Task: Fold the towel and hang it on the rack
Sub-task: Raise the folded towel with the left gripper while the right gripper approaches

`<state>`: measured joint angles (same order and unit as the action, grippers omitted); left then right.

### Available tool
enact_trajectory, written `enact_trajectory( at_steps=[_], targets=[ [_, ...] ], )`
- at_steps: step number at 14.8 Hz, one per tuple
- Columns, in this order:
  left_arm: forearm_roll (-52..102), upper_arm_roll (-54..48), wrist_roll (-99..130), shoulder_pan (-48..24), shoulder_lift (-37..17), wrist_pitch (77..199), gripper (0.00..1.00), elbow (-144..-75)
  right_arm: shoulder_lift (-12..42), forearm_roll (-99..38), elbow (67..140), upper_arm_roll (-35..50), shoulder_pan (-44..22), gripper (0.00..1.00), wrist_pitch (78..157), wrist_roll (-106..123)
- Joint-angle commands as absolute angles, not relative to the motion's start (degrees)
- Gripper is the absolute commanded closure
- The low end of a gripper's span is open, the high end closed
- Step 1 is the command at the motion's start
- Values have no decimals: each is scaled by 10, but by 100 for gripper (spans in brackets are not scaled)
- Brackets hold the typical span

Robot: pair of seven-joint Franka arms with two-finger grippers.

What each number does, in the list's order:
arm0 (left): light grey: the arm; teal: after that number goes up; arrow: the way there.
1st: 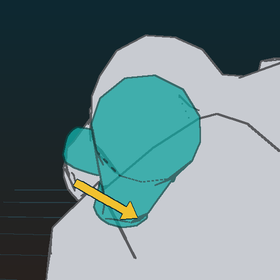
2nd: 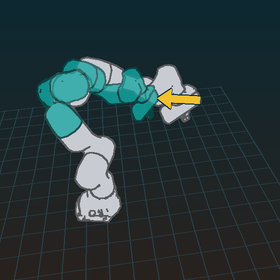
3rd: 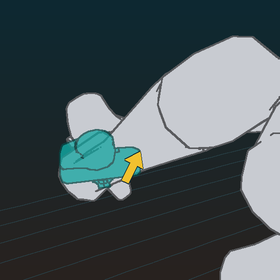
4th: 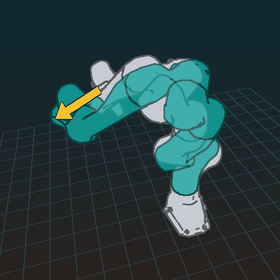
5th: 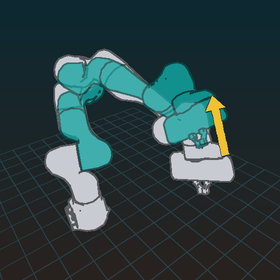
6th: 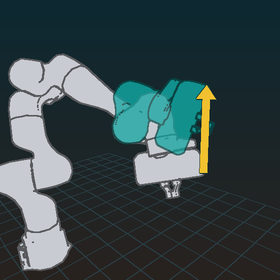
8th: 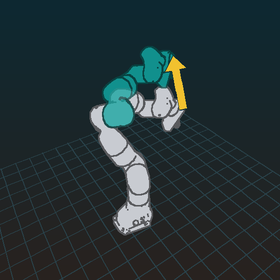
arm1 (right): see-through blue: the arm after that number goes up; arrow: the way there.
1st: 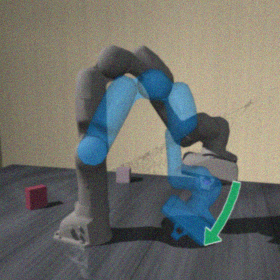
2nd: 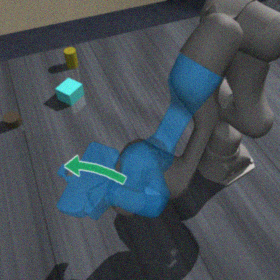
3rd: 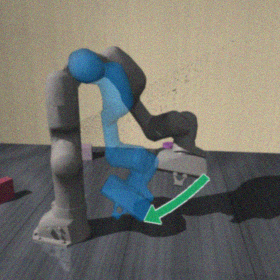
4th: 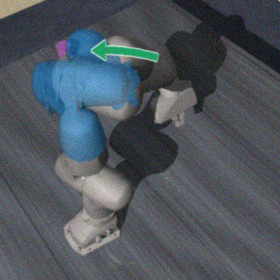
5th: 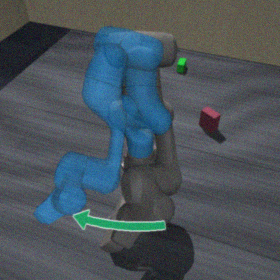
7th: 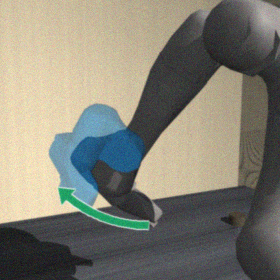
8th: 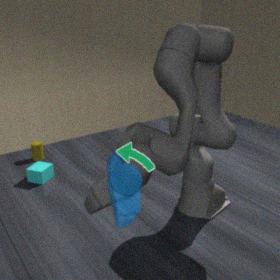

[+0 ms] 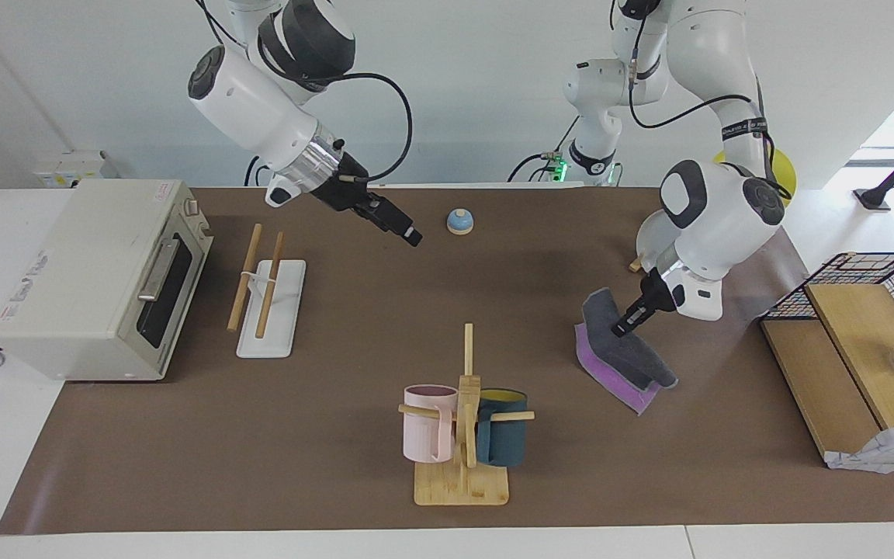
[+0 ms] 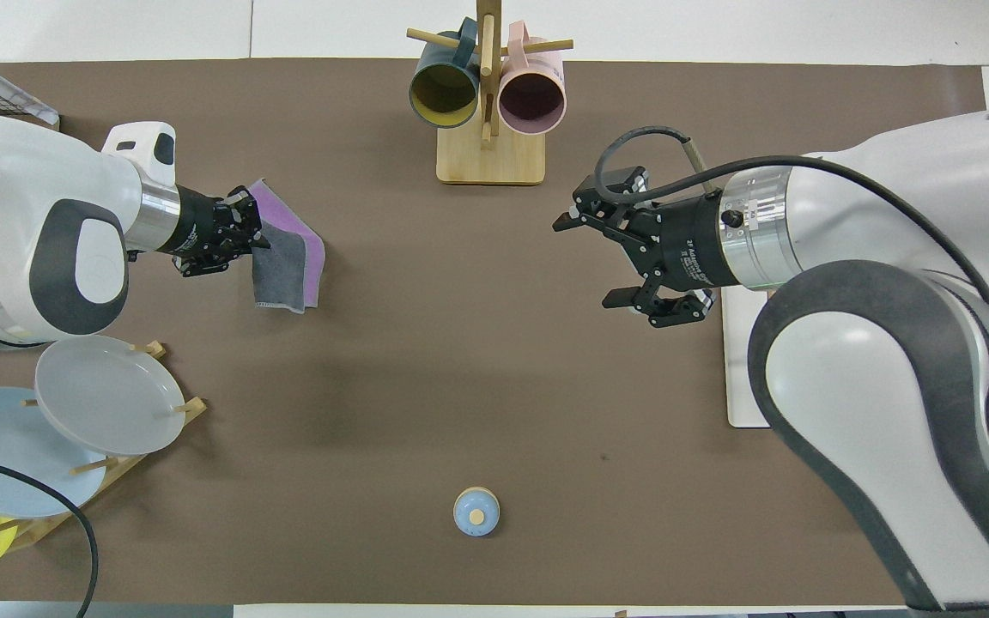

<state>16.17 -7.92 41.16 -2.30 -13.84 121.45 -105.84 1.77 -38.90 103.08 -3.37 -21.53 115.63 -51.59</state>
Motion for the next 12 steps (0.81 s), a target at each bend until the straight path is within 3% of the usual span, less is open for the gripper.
enact_trajectory(
  at_steps=[1, 6, 12],
  targets=[
    [122, -78, 532, -27, -127, 1156, 100, -1022, 1, -399, 1054, -34, -235, 0, 1201, -546],
    [128, -84, 748, -28, -121, 1088, 100, -948, 0, -399, 1063, -34, -250, 0, 1228, -554],
    [201, -100, 1009, -29, -75, 1117, 100, -948, 8, -406, 1071, -34, -310, 0, 1322, -646]
  ],
)
